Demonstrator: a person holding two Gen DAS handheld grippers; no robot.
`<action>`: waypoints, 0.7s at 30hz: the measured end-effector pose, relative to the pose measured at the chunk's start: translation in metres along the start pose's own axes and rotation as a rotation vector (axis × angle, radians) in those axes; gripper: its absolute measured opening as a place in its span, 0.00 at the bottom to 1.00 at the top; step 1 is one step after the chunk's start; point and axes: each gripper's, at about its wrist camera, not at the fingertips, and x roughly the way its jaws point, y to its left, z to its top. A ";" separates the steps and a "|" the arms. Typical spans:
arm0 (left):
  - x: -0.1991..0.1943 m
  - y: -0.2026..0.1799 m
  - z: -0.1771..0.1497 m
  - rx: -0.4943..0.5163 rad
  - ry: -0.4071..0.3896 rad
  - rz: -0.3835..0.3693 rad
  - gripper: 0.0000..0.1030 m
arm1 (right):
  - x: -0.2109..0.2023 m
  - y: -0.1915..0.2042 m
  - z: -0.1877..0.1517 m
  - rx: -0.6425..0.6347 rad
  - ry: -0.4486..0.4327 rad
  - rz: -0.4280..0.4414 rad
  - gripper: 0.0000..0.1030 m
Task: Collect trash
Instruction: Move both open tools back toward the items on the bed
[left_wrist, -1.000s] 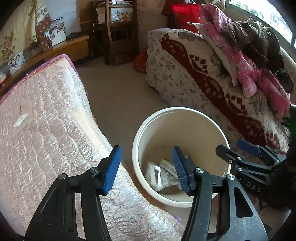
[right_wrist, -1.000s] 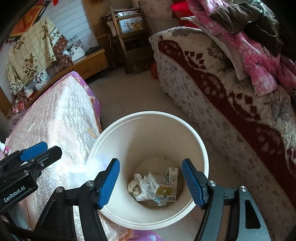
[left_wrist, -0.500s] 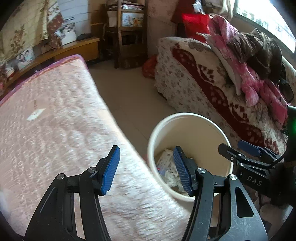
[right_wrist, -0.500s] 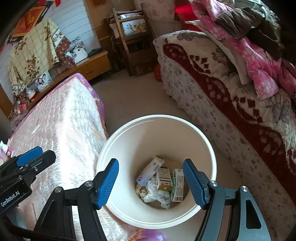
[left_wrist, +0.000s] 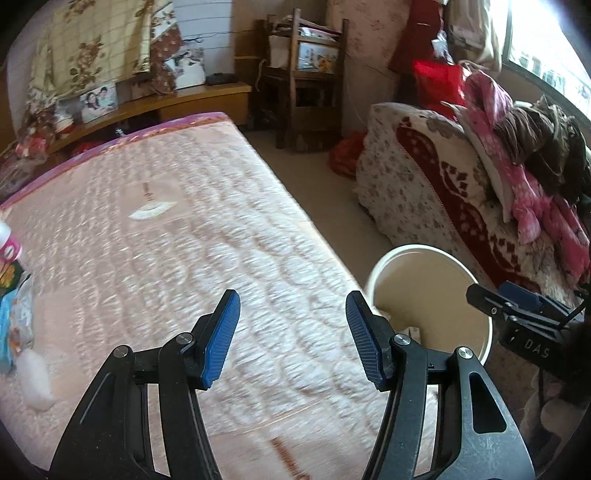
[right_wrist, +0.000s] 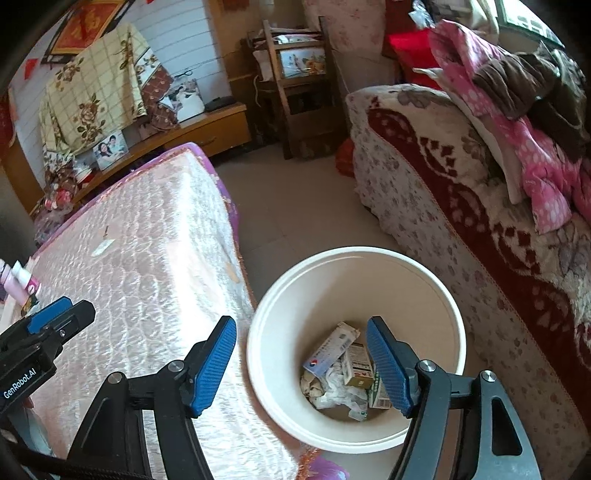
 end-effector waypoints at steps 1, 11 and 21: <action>-0.004 0.008 -0.003 -0.010 -0.003 0.005 0.56 | -0.002 0.005 0.000 -0.007 -0.002 0.005 0.68; -0.056 0.117 -0.031 -0.122 -0.003 0.125 0.56 | -0.010 0.095 -0.001 -0.146 0.009 0.140 0.72; -0.093 0.282 -0.057 -0.301 0.042 0.343 0.57 | 0.005 0.223 -0.029 -0.312 0.096 0.350 0.72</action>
